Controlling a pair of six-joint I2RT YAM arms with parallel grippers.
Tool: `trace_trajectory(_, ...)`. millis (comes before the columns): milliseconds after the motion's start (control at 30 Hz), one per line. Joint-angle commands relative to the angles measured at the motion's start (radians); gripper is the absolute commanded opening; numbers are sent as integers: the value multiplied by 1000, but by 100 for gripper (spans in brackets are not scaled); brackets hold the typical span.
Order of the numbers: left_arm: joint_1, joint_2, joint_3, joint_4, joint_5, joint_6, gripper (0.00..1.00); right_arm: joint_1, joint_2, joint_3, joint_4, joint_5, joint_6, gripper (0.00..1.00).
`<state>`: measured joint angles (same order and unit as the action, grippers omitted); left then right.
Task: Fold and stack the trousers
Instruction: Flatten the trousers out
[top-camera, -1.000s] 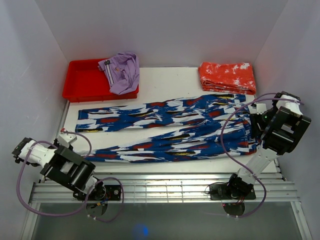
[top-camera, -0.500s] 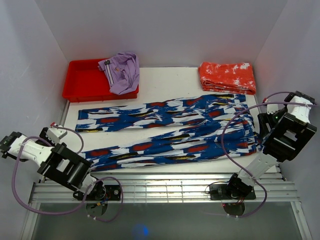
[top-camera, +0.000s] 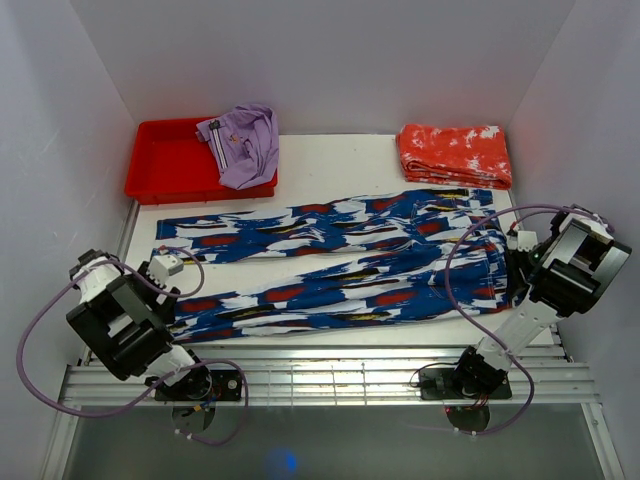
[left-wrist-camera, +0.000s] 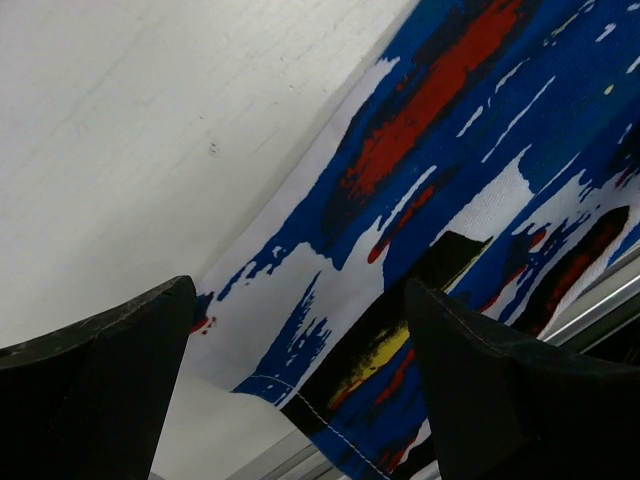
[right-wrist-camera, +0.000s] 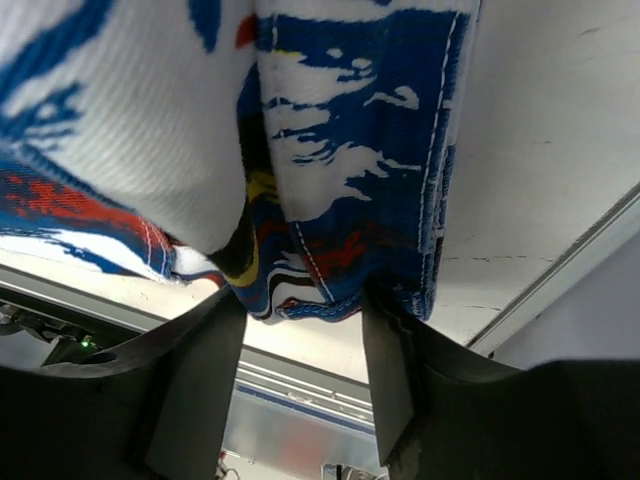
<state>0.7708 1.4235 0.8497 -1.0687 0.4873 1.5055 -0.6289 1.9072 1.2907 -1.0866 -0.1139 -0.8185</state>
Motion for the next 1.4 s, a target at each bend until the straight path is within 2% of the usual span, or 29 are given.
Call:
trace_trajectory(0,-18,3,-37,173,-119,-74,95,-3,-8,-40,33,-7,18,54)
trace_trajectory(33,-18,21,-44,194,-136,-83,92,-3,-8,-59,39,-10,22,50)
trace_trajectory(133,-19,93,-35,237,-177,-88,77,-3,3,-83,42,-18,30,37)
trace_trajectory(167,-19,119,-20,243,-177,-88,62,-3,3,-88,42,-18,30,33)
trace_trajectory(200,-19,130,-9,249,-173,-90,53,-3,3,-90,42,-17,30,28)
trace_trajectory(233,-22,140,3,259,-167,-108,44,-3,1,-91,44,-15,27,17)
trace_trajectory(267,-25,150,38,265,-159,-120,34,-3,1,-88,45,-13,25,11)
trace_trajectory(300,-28,173,61,272,-141,-131,11,-5,-2,-85,44,-13,25,8)
trace_trajectory(367,-44,199,138,285,-127,-174,0,-8,-4,-62,37,-20,28,8)
trace_trajectory(633,-87,282,380,377,-38,-338,0,-12,-36,-53,13,-105,16,8)
trace_trajectory(700,-116,311,405,360,-67,-359,2,-11,-40,-63,13,-122,18,8)
trace_trajectory(733,-123,318,420,348,-90,-364,13,-11,-42,-67,14,-124,18,8)
trace_trajectory(767,-119,312,428,322,-87,-361,38,-12,-43,-70,11,-124,18,8)
trace_trajectory(867,-47,243,434,185,43,-260,62,-15,-74,-71,-1,-138,-1,8)
trace_trajectory(1000,2,108,430,-76,85,-50,63,-15,-106,-39,-56,-194,-21,8)
trace_trajectory(1067,8,66,363,-123,54,58,63,-15,-100,-15,-74,-199,-19,8)
trace_trajectory(1167,8,-26,219,-84,-9,149,63,-15,-86,2,-72,-193,-19,8)
trace_trajectory(1233,10,-80,126,1,-33,223,61,-15,-74,10,-73,-193,-10,8)
trace_trajectory(1300,10,-138,18,108,-32,348,55,-15,-62,15,-72,-187,-5,8)
trace_trajectory(1367,9,-146,-49,179,-24,494,54,-15,-59,15,-72,-176,-5,8)
